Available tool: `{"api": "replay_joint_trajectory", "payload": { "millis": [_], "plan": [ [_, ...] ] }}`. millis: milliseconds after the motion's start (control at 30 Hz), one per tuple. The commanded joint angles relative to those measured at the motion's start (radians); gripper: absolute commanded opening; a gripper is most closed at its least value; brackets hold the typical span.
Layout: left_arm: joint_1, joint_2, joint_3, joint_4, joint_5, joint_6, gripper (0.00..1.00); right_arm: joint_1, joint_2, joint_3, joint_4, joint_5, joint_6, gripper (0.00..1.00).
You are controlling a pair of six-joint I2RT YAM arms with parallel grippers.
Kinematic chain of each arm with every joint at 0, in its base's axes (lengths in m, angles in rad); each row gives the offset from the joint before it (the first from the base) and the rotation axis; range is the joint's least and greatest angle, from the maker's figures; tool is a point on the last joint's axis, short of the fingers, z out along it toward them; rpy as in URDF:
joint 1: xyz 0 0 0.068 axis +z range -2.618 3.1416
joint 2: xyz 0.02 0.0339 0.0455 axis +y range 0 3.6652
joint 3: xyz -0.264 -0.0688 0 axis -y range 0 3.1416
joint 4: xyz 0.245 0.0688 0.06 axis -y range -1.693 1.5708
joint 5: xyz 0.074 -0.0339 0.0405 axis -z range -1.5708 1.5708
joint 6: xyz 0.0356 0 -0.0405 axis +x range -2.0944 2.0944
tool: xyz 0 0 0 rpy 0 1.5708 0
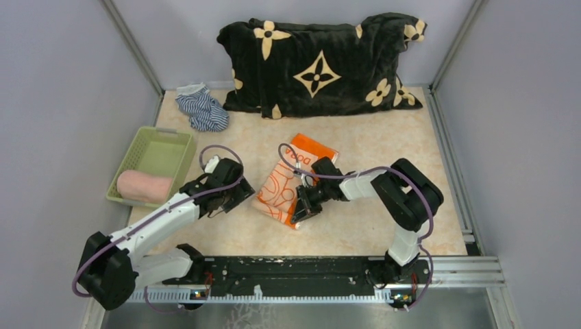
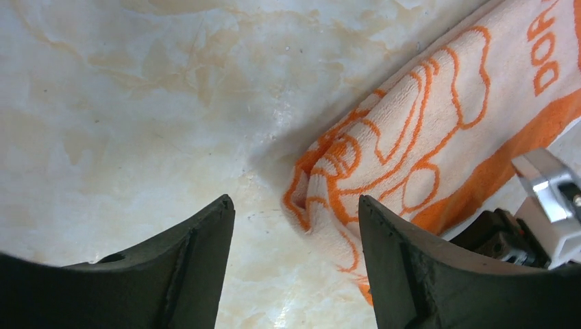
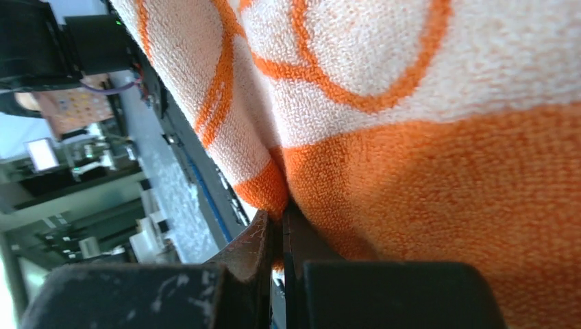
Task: Roll the towels
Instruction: Roll the towel at the center of the board.
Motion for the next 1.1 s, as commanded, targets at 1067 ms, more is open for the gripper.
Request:
{"api": "replay_joint_trajectory", "payload": {
  "millis": [1067],
  "plan": [
    [0.021,0.143,-0.219,0.436,0.185,0.069,0.53,-0.097,-0.056,0.125,-0.187,0.034,-0.079,0.2]
  ]
}}
